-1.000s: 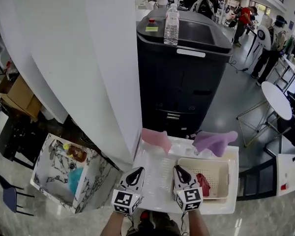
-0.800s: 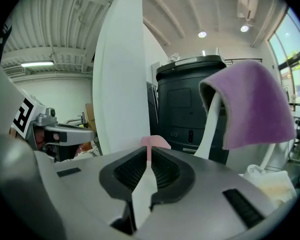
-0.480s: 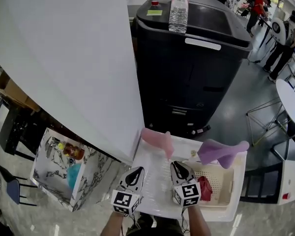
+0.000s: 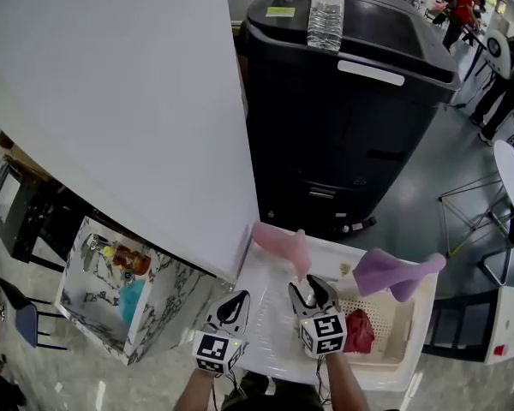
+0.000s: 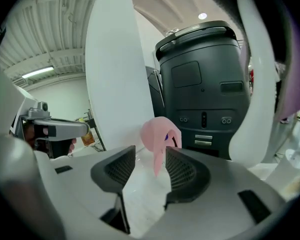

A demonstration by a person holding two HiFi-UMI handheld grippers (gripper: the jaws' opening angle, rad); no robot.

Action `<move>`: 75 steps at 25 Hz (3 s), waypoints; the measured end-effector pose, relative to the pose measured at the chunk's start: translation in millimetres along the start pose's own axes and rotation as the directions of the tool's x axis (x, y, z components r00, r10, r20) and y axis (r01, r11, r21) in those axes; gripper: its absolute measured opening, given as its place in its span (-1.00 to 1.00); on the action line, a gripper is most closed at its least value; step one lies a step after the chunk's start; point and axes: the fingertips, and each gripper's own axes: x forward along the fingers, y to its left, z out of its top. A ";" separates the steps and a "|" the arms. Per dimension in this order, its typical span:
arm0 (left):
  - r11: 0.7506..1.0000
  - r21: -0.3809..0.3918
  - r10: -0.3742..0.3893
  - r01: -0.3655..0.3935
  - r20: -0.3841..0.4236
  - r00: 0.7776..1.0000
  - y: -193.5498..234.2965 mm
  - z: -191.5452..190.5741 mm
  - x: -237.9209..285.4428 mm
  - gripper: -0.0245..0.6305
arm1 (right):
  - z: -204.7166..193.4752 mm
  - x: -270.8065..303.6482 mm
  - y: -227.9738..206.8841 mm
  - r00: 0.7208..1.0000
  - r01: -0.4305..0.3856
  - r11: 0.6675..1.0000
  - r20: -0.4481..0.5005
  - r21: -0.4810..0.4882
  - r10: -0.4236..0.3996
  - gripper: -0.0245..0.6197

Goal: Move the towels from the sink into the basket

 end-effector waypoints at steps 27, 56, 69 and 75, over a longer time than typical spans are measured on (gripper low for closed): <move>0.999 -0.015 0.036 -0.035 0.060 0.998 11.3 22.4 -11.8 -0.92 | 62.8 -0.6 -5.4 0.995 0.045 0.993 0.096 -0.108 -0.035 -0.83; 0.997 0.058 -0.061 0.051 0.183 0.981 -15.2 60.9 -75.1 -0.92 | 198.0 -125.7 45.7 0.892 0.210 0.962 0.436 -0.177 -0.115 -0.83; 0.966 0.153 -0.236 0.209 0.184 0.954 -67.4 59.6 -91.4 -0.92 | 143.5 -209.7 43.7 0.853 0.375 0.922 0.426 -0.101 -0.300 -0.83; 0.939 0.175 -0.324 0.296 0.157 0.933 -102.5 52.7 -89.5 -0.92 | 114.3 -252.2 28.2 0.821 0.465 0.884 0.400 -0.052 -0.408 -0.83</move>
